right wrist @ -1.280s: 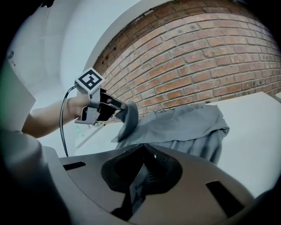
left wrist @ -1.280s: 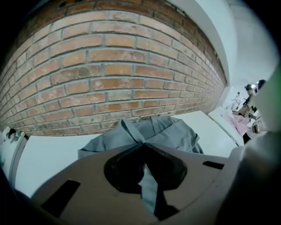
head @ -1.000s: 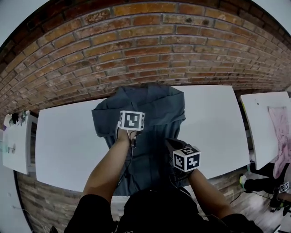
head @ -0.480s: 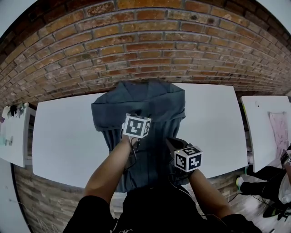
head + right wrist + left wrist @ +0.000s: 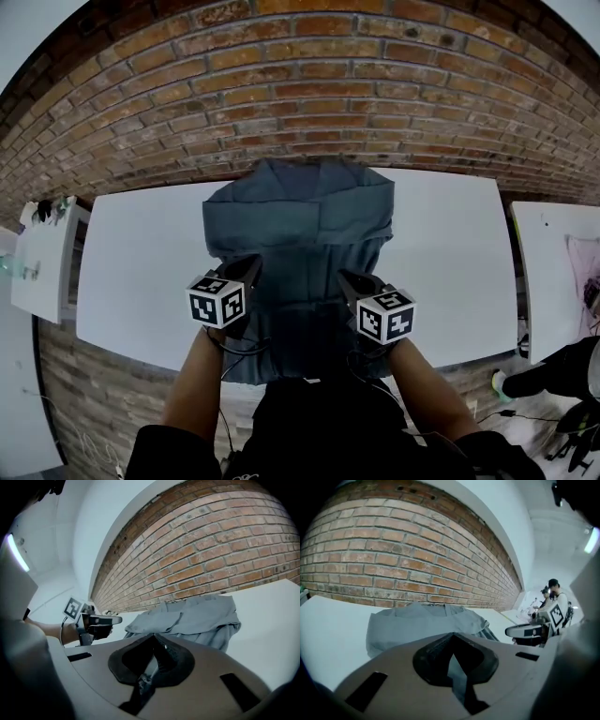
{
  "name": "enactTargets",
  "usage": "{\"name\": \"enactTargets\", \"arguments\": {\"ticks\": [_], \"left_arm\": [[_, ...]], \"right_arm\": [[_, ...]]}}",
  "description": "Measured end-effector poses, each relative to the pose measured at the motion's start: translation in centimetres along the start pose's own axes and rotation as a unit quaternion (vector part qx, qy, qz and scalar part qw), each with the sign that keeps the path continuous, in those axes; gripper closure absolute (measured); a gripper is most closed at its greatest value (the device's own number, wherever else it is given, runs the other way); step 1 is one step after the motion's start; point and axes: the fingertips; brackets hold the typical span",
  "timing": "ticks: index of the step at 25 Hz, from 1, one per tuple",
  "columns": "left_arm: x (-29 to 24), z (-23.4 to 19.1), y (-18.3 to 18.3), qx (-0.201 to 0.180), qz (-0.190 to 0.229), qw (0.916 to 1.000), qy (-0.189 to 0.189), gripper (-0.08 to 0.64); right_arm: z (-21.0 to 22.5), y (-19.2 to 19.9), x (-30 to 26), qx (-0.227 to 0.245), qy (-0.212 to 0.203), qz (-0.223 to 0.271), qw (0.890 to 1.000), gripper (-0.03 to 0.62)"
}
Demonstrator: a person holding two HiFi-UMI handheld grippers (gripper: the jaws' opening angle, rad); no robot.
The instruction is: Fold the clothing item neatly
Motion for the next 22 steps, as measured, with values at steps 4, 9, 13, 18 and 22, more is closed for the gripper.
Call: {"name": "enactTargets", "arguments": {"ticks": [4, 9, 13, 18, 22], "left_arm": [[4.7, -1.2, 1.5, -0.058, -0.019, 0.9978, -0.027, 0.563], [8.2, -2.4, 2.9, -0.093, -0.041, 0.9928, -0.063, 0.563], [10.2, -3.2, 2.8, -0.096, -0.037, 0.9911, -0.084, 0.563], [13.1, -2.4, 1.4, -0.115, -0.018, 0.9910, -0.067, 0.563], [16.4, -2.6, 1.8, -0.125, -0.012, 0.9903, -0.058, 0.563]], "right_arm": [[0.1, 0.5, -0.4, 0.011, -0.015, -0.013, 1.000, 0.592], [-0.8, -0.2, -0.5, 0.024, -0.017, -0.003, 1.000, 0.592], [-2.8, -0.2, 0.1, 0.035, -0.014, 0.001, 0.999, 0.592], [-5.3, 0.7, 2.1, 0.037, 0.006, 0.010, 0.999, 0.592], [-7.0, 1.7, 3.7, 0.052, 0.030, 0.016, 0.998, 0.592]]}}
Point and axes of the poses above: the fingertips, and each gripper's own axes: x backward along the fingers, z to its right, y out of its underside, and after that the axes turned 15 degrees about z, right-handed
